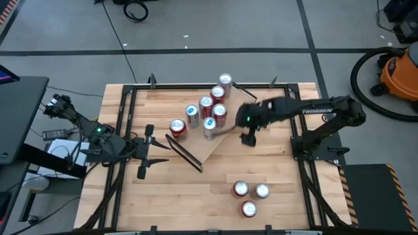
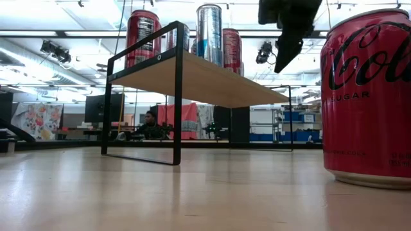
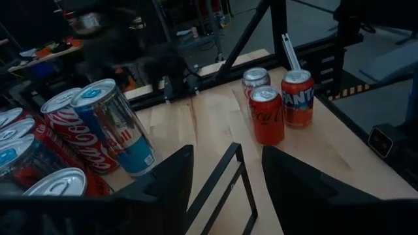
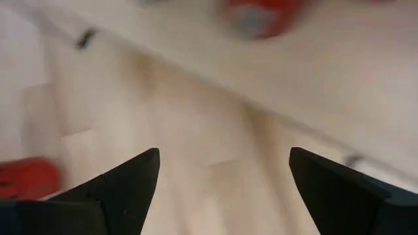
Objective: Place canned beverage on shelf
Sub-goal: Put the red and black soda can on the shelf aligned with the other red and black soda can
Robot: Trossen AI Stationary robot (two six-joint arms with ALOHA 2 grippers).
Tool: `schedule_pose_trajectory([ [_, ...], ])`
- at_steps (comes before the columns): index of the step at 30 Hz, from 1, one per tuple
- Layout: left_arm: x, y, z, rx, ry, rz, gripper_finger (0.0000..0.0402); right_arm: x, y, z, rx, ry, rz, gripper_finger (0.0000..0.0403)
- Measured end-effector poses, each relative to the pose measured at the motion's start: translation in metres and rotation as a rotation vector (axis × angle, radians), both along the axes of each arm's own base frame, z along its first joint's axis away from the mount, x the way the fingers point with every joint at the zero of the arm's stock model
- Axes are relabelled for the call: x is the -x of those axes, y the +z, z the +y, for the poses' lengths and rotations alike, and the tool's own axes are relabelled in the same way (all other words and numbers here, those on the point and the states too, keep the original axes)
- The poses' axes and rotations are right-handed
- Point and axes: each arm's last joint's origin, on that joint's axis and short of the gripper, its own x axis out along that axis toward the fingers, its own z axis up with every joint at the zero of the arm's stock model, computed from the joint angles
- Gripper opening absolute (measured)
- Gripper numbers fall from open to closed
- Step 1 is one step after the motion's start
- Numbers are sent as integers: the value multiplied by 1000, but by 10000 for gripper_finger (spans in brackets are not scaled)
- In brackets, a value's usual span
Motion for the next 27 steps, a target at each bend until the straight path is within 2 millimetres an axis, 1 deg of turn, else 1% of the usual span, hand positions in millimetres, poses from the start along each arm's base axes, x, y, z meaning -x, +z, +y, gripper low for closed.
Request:
schedule_pose_trajectory([
  [5, -1, 4, -1, 24, 1, -37, 192, -13, -13, 46, -55, 82, 11, 352],
  [10, -1, 7, -1, 73, 9, -59, 192, -20, -25, 88, -85, 183, 7, 352],
  [16, -2, 8, -1, 108, 14, -69, 192, -31, -33, 136, -127, 306, -117, 352],
  [18, -2, 8, -1, 126, 18, -67, 192, -35, -37, 148, -141, 334, -149, 352],
  [21, -2, 8, -1, 157, 24, -65, 192, -40, -41, 162, -154, 335, -125, 352],
  [27, -2, 8, -1, 214, 39, -62, 192, -52, -34, 189, -129, 376, -74, 352],
])
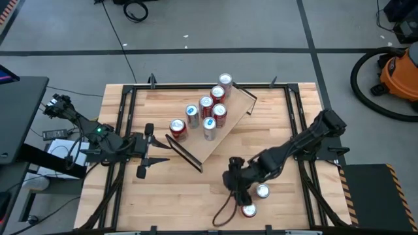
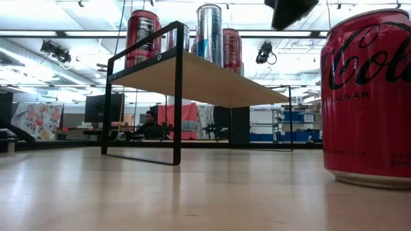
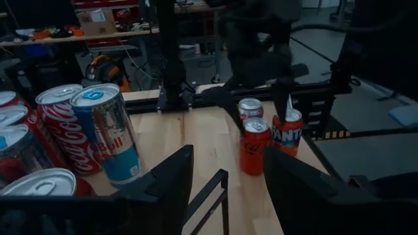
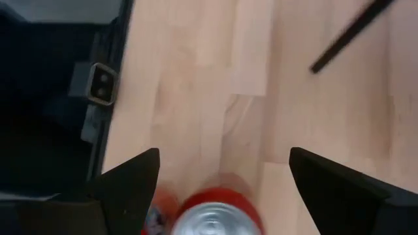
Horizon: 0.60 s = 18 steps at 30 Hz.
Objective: Place canned beverage on shelf
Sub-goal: Put the red and black soda can on the shelf aligned with the other red and black soda can
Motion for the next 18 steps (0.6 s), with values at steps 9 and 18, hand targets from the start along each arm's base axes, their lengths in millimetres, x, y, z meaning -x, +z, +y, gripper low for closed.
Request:
schedule_pose_trajectory([
  [9, 0, 0, 0, 70, 14, 7, 192, -3, 0, 29, 98, 59, 62, 354],
  [18, 0, 0, 0, 70, 15, 9, 192, 6, -11, 31, 240, 65, 92, 380],
])
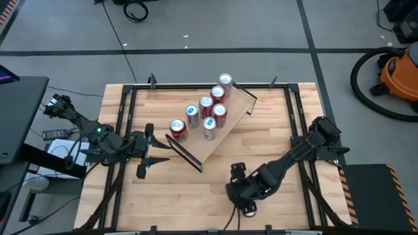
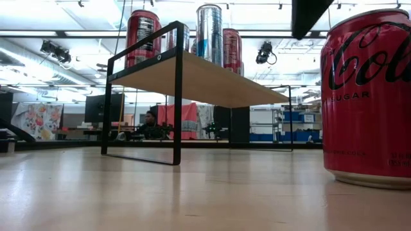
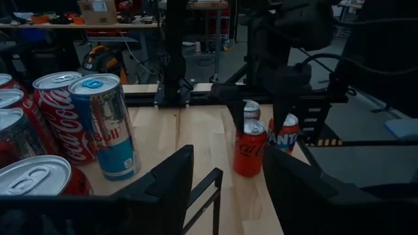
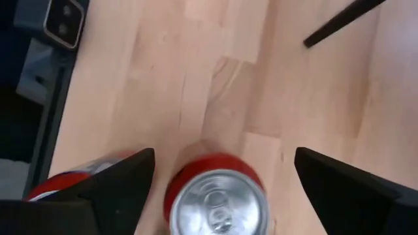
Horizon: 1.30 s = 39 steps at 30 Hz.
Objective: Place canned beverage on shelf
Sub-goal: Put the red and black soda can on the shelf aligned with the other red and black soda can
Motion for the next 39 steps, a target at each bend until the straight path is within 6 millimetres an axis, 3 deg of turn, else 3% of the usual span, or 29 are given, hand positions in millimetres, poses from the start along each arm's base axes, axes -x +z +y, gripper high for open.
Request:
schedule_pose_trajectory([
  [14, 0, 0, 0, -10, -1, 1, 192, 6, -26, -5, -1, -27, 70, 388],
  [21, 0, 0, 0, -9, -2, -1, 192, 2, -29, -16, 0, -78, 81, 335],
  [26, 0, 0, -1, -10, -6, -5, 192, -7, -29, -31, -31, -208, 77, 297],
  [33, 0, 1, -1, -9, -6, -6, 192, -20, -28, -57, -115, -539, 56, 317],
  [39, 0, 1, -1, -8, -5, -6, 192, -25, -28, -68, -139, -608, 53, 318],
])
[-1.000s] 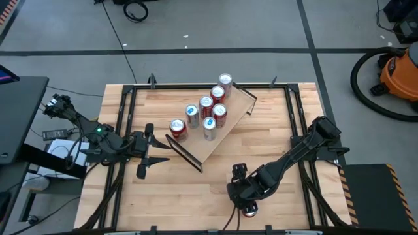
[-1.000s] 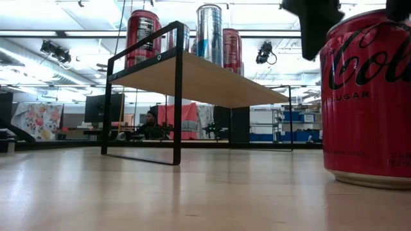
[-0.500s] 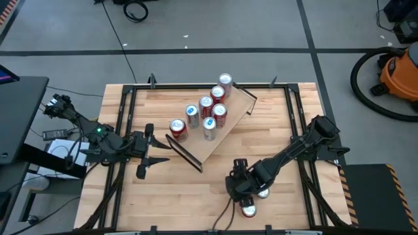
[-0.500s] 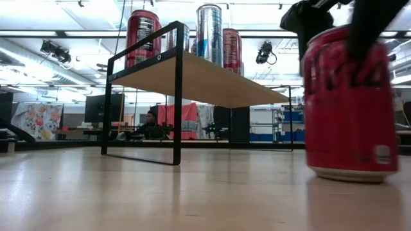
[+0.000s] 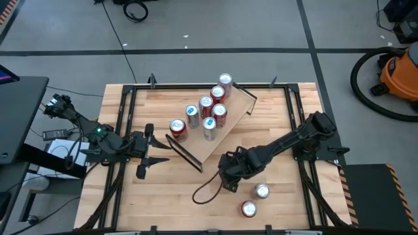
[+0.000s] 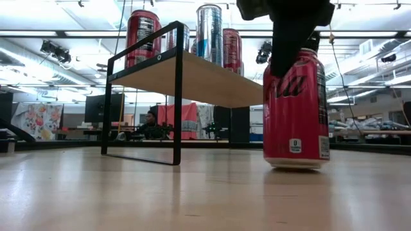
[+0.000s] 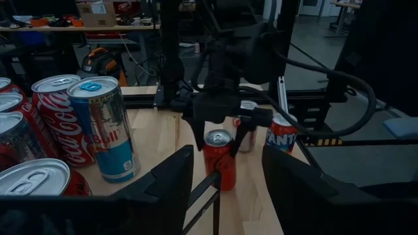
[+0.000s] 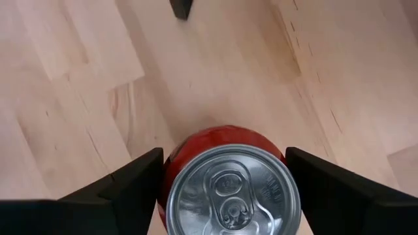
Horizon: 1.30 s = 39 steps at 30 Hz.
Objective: Place canned beverage on shelf
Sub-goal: Put the red and black soda can on the shelf aligned with the other red and black soda can
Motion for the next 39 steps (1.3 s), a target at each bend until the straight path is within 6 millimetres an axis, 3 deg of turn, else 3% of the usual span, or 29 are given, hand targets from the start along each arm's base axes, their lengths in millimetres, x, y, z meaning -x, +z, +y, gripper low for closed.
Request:
schedule_pose_trajectory([
  [11, 0, 0, 0, -19, -17, 2, 192, -4, -2, -6, -54, -122, -9, 355],
  [20, 0, 0, -1, -46, -45, 3, 192, -4, 1, 7, -57, -76, -61, 360],
  [28, 0, 0, -1, -54, -47, 2, 192, -4, 3, 10, -50, 196, -24, 360],
  [39, 0, 0, -1, -55, -47, 2, 192, -1, 3, 17, 104, 642, -17, 361],
])
